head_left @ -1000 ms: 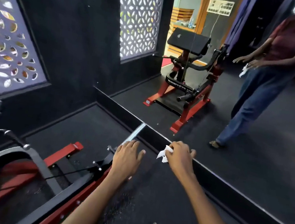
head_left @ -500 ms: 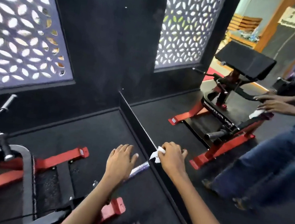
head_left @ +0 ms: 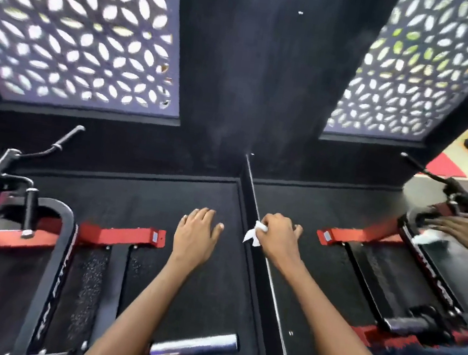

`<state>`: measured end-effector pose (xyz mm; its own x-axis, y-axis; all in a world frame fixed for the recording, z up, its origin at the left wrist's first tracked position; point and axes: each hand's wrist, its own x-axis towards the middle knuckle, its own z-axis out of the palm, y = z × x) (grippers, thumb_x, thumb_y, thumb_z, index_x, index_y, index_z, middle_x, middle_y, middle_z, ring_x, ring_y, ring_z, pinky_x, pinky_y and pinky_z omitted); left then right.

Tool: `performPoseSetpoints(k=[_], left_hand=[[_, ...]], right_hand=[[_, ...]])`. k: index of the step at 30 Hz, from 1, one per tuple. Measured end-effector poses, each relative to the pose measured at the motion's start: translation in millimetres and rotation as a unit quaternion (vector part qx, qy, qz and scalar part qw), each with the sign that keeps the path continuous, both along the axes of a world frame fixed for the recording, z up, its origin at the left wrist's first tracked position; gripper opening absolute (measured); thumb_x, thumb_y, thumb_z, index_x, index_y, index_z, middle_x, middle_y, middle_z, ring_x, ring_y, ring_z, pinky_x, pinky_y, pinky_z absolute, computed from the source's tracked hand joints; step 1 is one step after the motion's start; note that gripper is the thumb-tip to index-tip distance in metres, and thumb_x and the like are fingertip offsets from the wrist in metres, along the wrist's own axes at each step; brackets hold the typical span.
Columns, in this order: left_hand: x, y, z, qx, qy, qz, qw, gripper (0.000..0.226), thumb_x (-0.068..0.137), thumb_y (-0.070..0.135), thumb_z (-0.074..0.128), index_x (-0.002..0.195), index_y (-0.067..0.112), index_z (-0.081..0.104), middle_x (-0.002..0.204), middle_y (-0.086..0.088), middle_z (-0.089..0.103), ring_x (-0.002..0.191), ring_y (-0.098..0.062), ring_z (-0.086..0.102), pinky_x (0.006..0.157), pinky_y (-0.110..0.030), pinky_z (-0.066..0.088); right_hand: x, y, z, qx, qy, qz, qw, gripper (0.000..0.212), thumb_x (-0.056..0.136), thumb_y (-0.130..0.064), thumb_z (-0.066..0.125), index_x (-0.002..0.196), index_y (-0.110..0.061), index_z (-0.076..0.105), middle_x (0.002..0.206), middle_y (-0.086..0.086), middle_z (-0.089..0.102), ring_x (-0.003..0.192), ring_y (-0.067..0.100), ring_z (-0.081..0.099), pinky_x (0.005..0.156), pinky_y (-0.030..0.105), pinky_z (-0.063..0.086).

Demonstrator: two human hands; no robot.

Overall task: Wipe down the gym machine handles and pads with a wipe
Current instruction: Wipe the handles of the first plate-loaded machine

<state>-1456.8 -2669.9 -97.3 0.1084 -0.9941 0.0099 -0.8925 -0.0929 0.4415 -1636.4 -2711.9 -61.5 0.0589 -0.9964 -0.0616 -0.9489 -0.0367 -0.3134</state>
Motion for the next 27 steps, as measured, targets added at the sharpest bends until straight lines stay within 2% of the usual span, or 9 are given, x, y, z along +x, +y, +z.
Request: performPoseSetpoints(k=[4,10,14,23,27], left_hand=[[37.1,-28.7,0.8,0.008,0.004,0.084,0.996,0.047,0.101,0.039,0.042,0.14,0.013,0.047,0.147,-0.002,0.046,0.139,-0.02,0.035,0.114,-0.037,0.026],[86.8,-48.8,-12.0,0.025,0.003,0.24,0.971,0.046,0.099,0.036,0.048,0.137,0.011,0.051,0.142,-0.005,0.051,0.134,-0.024,0.042,0.11,-0.04,0.031],[109.2,-56.9,-8.1,0.058,-0.021,0.335,0.94,0.048,0.1,0.039,0.043,0.139,0.012,0.047,0.145,-0.005,0.047,0.136,-0.021,0.039,0.112,-0.038,0.027],[141.6,-46.5,18.9,0.073,-0.035,0.493,0.866,0.051,0.101,0.042,0.038,0.144,0.015,0.041,0.151,-0.004,0.04,0.142,-0.02,0.031,0.116,-0.039,0.022],[145.0,-31.6,25.2,0.072,-0.039,0.518,0.851,0.052,0.102,0.043,0.036,0.145,0.015,0.039,0.152,-0.004,0.038,0.143,-0.021,0.029,0.118,-0.04,0.02]], right_hand=[[42.5,-59.4,-6.9,0.004,-0.02,0.077,0.997,0.011,0.083,-0.02,0.046,0.073,-0.021,0.049,0.092,0.001,0.062,0.099,0.026,0.054,0.093,0.043,0.027],[130.3,-136.5,-25.2,0.028,0.007,0.233,0.972,0.019,0.088,-0.025,0.05,0.093,-0.012,0.063,0.107,0.005,0.06,0.11,0.027,0.051,0.101,0.048,0.028],[188.2,-175.6,-30.5,0.036,-0.008,0.336,0.941,0.017,0.086,-0.022,0.052,0.092,-0.011,0.064,0.104,0.006,0.061,0.108,0.027,0.053,0.1,0.047,0.029],[285.1,-185.5,-12.6,0.048,-0.051,0.489,0.87,0.023,0.088,-0.023,0.049,0.102,-0.01,0.062,0.111,0.007,0.058,0.112,0.028,0.048,0.105,0.051,0.024],[301.5,-172.7,0.1,0.046,-0.064,0.506,0.859,0.021,0.089,-0.023,0.049,0.098,-0.01,0.062,0.11,0.008,0.058,0.11,0.03,0.048,0.104,0.052,0.024]])
